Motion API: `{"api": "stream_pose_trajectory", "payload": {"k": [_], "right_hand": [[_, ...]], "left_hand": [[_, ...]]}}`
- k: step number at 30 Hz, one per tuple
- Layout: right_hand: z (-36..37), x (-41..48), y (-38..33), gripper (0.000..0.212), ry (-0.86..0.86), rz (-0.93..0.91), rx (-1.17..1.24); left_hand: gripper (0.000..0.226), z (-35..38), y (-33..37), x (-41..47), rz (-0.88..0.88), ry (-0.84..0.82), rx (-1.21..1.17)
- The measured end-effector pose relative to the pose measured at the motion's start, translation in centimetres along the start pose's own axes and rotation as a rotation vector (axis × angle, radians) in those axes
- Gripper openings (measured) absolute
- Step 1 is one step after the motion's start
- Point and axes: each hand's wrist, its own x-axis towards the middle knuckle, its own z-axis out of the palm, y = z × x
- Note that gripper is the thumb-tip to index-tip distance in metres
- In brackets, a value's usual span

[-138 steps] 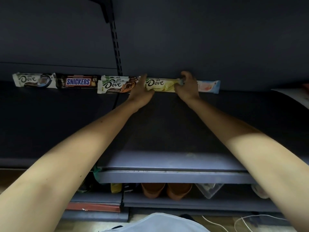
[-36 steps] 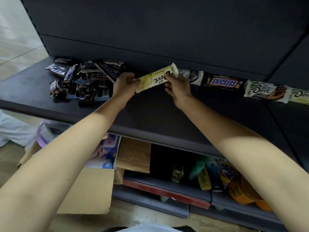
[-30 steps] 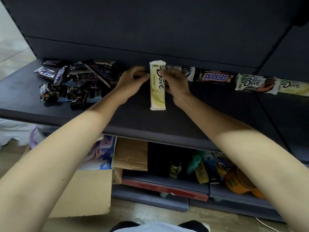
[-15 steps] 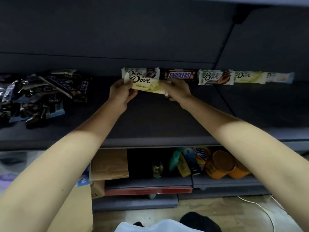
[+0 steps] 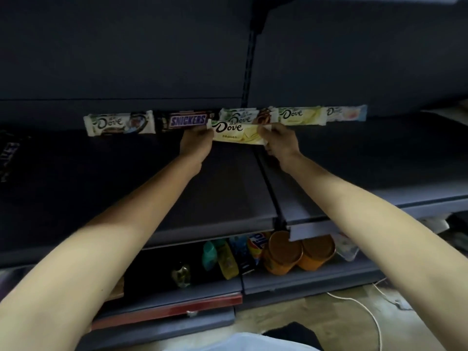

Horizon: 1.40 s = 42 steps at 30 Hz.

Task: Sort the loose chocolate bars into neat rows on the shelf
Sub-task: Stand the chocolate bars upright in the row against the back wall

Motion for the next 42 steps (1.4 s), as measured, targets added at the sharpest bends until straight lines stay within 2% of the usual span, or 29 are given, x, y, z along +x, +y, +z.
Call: {"api": "stream_pose_trajectory", "payload": {"k": [4,7,15,19,24,30,32,36,39,42], "right_hand": [[-5.5,3.7,1.3,0.014,0.033,-0.005,-0.001],[-8.8,6.4,2.2,0.036,0.031,0.008,-0.018],[-14.4,10.8,3.6,0.04,0.01,0.026,-0.051],[-15.0,11.9,4.0,0.039,-0.045,0.041,-0.022],[-14.9,12.5,4.5,0.025,-0.081,0.022,-0.022],[-15.1,13.0,4.4,0.009,-0.123,-0.008,-0.045],[-15.1,13.3,4.6,0.012,-0.114,-0.007,-0.043],[-14.9,13.3,4.7,0.035,-0.091,0.017,0.008],[-14.8,13.3,4.8,0.034,-0.064,0.025,-0.009],[-14.6,13.0,4.8,0.03,-0.089,-0.019,-0.138]], "left_hand": [[0.024,6.3,0.8,-0.4,0.008,-0.052,0.001],[0.022,10.2,1.4,-0.3,0.035,-0.118,0.037],[0.024,17.2,3.6,0.6,0.031,-0.115,0.107],[0.031,18.5,3.9,0.9,-0.005,-0.09,0.171],[0.027,19.2,4.3,1.2,-0.027,-0.062,0.168],[0.038,20.1,4.4,1.3,-0.062,-0.014,0.129],[0.041,20.2,4.5,1.3,-0.083,-0.003,0.135],[0.043,20.4,4.4,1.3,-0.096,-0.003,0.143],[0.04,20.3,4.1,1.4,-0.085,0.0,0.147],[0.031,20.3,4.2,1.1,-0.054,-0.033,0.163]]}}
